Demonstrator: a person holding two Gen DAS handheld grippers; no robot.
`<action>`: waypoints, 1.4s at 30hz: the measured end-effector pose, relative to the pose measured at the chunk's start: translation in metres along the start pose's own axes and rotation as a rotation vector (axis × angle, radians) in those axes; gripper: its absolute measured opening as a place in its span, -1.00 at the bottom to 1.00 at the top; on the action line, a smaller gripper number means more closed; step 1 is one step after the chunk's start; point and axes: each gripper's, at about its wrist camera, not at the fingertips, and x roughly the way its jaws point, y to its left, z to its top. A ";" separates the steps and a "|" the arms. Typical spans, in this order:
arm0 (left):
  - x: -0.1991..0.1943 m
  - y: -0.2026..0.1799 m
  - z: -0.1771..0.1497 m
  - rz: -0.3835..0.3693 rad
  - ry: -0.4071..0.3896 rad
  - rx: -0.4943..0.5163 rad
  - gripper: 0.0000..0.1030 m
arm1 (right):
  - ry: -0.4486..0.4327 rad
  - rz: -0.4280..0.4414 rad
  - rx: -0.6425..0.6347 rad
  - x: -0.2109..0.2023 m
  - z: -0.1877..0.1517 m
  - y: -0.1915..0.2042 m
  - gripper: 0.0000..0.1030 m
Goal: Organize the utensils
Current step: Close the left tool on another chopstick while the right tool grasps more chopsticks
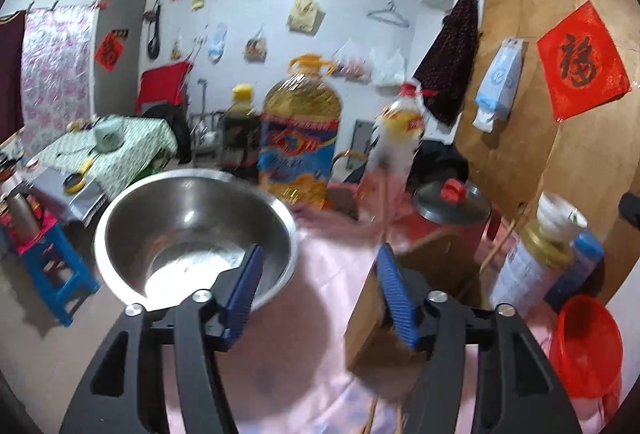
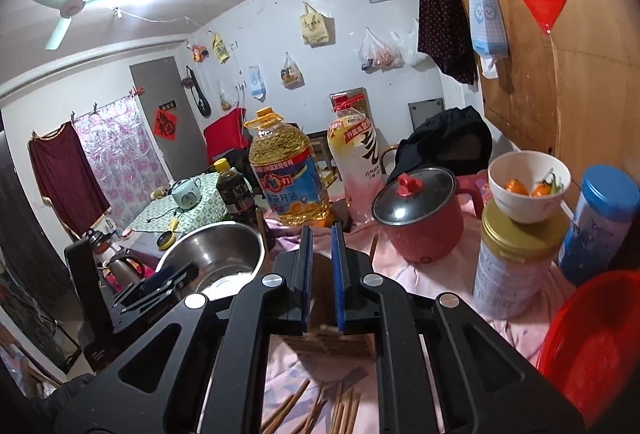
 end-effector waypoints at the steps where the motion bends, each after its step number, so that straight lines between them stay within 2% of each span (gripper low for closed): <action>1: -0.005 0.003 -0.005 0.011 0.013 0.001 0.19 | 0.005 0.000 -0.001 -0.006 -0.004 0.001 -0.73; 3: -0.018 0.012 -0.023 0.041 0.055 0.008 0.32 | 0.017 -0.004 -0.006 -0.015 -0.014 0.002 -0.71; 6: -0.025 0.020 -0.053 0.058 0.145 0.039 0.34 | 0.064 -0.006 0.003 -0.020 -0.033 -0.002 -0.68; 13: -0.026 0.039 -0.127 0.073 0.355 0.132 0.34 | 0.264 -0.049 -0.030 -0.014 -0.104 -0.004 -0.68; 20: -0.033 0.047 -0.176 -0.006 0.483 0.224 0.34 | 0.397 -0.081 -0.006 -0.010 -0.155 -0.009 -0.67; 28: -0.051 0.038 -0.202 -0.150 0.558 0.308 0.31 | 0.450 -0.080 -0.015 -0.011 -0.183 -0.004 -0.66; 31: -0.056 0.031 -0.211 -0.204 0.588 0.347 0.13 | 0.471 -0.079 -0.009 -0.011 -0.192 -0.003 -0.66; 36: -0.056 0.021 -0.236 -0.250 0.642 0.407 -0.44 | 0.486 -0.072 -0.006 -0.013 -0.201 0.000 -0.66; 39: -0.060 0.017 -0.242 -0.243 0.609 0.434 -0.57 | 0.486 -0.067 -0.018 -0.016 -0.202 0.004 -0.66; 40: -0.060 0.017 -0.242 -0.240 0.606 0.435 -0.88 | 0.487 -0.066 -0.022 -0.017 -0.203 0.004 -0.66; 42: -0.057 0.022 -0.238 -0.216 0.592 0.397 -0.89 | 0.490 -0.055 -0.032 -0.020 -0.206 0.004 -0.67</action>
